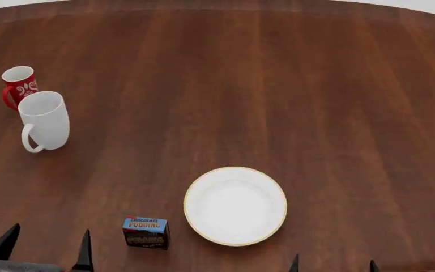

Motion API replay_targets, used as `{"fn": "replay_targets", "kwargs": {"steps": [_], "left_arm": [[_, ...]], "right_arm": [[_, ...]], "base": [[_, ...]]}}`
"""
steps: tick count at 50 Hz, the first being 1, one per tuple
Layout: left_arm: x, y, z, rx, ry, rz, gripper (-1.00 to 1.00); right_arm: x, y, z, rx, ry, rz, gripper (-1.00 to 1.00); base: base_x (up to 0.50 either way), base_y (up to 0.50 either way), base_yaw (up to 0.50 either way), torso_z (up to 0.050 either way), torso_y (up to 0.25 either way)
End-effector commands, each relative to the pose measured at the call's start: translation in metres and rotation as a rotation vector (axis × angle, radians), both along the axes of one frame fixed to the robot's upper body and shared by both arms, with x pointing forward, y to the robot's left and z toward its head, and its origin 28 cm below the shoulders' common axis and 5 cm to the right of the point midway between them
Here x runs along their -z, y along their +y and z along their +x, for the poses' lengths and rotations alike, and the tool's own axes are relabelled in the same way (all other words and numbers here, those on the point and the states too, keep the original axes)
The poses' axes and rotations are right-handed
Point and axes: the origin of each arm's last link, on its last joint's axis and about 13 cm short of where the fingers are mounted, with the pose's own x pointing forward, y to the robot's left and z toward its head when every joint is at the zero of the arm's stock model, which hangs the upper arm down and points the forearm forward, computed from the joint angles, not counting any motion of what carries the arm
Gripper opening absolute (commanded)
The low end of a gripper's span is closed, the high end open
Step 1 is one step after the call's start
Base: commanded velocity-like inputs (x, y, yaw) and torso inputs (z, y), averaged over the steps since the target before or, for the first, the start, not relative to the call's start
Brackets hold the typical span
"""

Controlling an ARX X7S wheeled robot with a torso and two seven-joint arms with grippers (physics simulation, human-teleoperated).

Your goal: Put the white mug on the plate.

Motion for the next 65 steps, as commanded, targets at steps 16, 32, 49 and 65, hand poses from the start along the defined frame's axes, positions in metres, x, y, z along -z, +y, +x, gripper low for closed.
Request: {"fn": "replay_targets", "kwargs": {"steps": [16,32,49,65], "left_arm": [[-0.056,0.011,0.033,0.042,-0.033,-0.004,1.00],[-0.081,0.017,0.049,0.030,-0.054,-0.006,1.00],[-0.098,0.018,0.054,0.053,-0.058,-0.007,1.00],[-0.099,0.018,0.051,0.055,-0.059,-0.011,1.00]], "right_arm": [[-0.057,-0.028,-0.070,0.283,-0.055,-0.058,1.00],[-0.070,-0.044,-0.096,0.407,-0.050,-0.070,1.00],[-0.070,-0.048,-0.095,0.415,-0.021,-0.061,1.00],[-0.072,-0.047,-0.094,0.390,-0.051,-0.038,1.00]], "base": [[0.00,0.00,0.00,0.000,0.000],[0.00,0.00,0.00,0.000,0.000],[0.00,0.00,0.00,0.000,0.000],[0.00,0.00,-0.24,0.000,0.000]]}}
